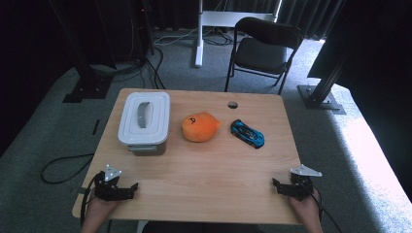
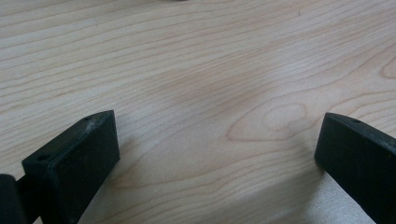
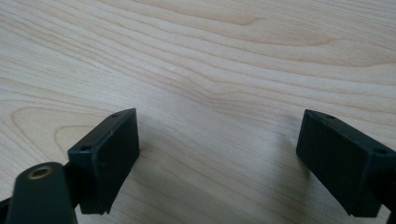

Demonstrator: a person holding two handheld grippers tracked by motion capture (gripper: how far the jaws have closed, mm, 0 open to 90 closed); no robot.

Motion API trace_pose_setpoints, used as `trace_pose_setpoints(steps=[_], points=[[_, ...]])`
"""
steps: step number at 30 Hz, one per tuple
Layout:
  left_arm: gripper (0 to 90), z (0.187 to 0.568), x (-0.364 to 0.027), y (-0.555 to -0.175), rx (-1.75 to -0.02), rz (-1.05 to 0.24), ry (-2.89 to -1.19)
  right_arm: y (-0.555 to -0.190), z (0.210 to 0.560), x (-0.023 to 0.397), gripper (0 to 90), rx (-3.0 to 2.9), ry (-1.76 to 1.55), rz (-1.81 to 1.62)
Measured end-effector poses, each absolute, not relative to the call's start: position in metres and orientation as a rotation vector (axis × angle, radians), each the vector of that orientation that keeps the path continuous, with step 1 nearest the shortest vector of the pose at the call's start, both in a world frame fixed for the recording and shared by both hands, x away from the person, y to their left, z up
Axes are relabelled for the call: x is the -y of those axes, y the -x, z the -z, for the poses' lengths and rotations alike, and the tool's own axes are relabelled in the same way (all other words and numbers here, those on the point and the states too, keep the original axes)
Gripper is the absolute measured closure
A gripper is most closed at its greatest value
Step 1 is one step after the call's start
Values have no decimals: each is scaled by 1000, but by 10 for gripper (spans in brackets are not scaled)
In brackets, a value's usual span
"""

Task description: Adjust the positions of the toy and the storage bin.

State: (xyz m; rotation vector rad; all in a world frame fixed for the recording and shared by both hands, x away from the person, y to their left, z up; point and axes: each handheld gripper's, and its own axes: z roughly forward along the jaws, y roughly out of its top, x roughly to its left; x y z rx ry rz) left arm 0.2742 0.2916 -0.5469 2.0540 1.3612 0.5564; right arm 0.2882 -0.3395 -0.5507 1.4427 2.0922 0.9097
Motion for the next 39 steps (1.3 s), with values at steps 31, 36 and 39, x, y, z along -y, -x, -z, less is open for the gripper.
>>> trace_pose_setpoints(steps=[31, 36, 39], points=[[2, 547, -292, -276, -1338, -547, -2066, -292, 548, 339, 130, -2140, -1424, -894], [3, 547, -293, -276, -1335, -546, -2067, -295, 547, 337, 130, -2162, -1413, -888], [3, 547, -293, -276, -1335, -547, -2067, -298, 545, 334, 130, -2180, -1409, -911]])
